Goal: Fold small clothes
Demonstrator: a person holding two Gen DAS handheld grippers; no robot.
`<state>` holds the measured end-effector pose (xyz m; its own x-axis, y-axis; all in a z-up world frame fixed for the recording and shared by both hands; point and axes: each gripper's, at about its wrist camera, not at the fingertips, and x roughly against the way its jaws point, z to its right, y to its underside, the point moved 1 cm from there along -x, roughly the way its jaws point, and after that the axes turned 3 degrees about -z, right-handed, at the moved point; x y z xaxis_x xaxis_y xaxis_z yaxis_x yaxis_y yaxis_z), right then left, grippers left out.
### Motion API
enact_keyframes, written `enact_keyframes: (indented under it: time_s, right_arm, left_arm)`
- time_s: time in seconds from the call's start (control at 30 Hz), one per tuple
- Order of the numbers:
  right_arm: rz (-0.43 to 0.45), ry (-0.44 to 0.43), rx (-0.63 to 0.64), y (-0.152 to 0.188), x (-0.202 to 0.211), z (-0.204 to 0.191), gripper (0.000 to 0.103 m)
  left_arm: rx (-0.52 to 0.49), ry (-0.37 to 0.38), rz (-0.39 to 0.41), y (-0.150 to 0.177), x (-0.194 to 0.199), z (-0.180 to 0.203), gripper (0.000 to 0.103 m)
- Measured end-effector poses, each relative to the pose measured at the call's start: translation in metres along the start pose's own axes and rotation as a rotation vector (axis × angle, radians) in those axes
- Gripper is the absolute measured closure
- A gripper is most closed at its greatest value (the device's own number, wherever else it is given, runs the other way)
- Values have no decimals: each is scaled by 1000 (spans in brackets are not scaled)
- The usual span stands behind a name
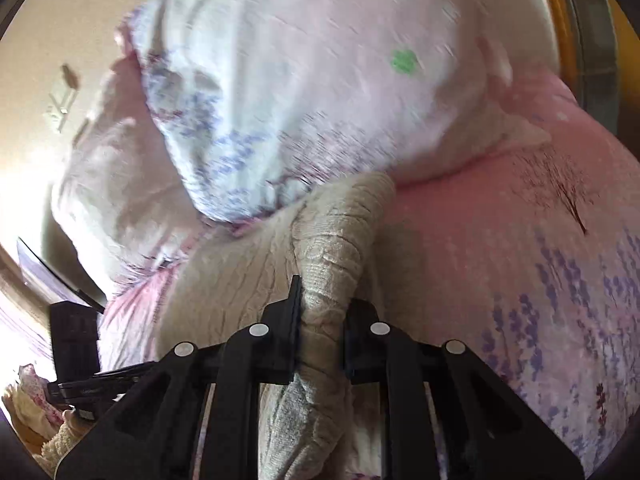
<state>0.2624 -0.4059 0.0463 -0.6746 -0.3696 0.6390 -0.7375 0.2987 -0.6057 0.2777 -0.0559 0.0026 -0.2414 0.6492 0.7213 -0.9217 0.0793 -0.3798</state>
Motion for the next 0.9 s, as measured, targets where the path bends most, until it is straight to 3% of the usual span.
enact_keyframes:
  time_s: [0.07,0.2,0.27,0.33,0.4,0.5,0.67,0.73,0.77,0.83,0.9]
  right_arm:
    - [-68,19,-66,7,-18,22,86]
    - [29,-20,-22,0,3,14,86]
    - [50,37,-6,-5,4,13,86]
    - [-9,91,-36,-8,-10,26,85]
    - [-44,63,-84,-4,-14,37,79]
    - [-11,28,-144,3,14,47,51]
    - [-12,-75,-165,35,48,56,49]
    - [-29,-94,-163,47,47,54,51]
    - [-29,-93,-152,52,46,50,56]
    - [-43,-86,-119,58,42,45,91]
    - [-22,-100,-106,60,46,38,92]
  left_arm:
    - [-13,-6,-13,3,-4,2,33]
    - [-34,-18,-19,5,-6,6,34]
    - [-32,-11,-25,5,-8,7,34]
    - [-34,-7,-30,7,-11,10,34]
    - [-33,0,-33,10,-12,11,35]
    - [-17,17,-31,17,-8,10,42]
    - [0,47,-13,24,-4,7,57]
    - [7,64,-4,27,-3,6,74]
    - [10,67,5,28,-2,6,78]
    - [3,62,21,31,-2,6,86]
    - [10,64,46,37,3,5,88]
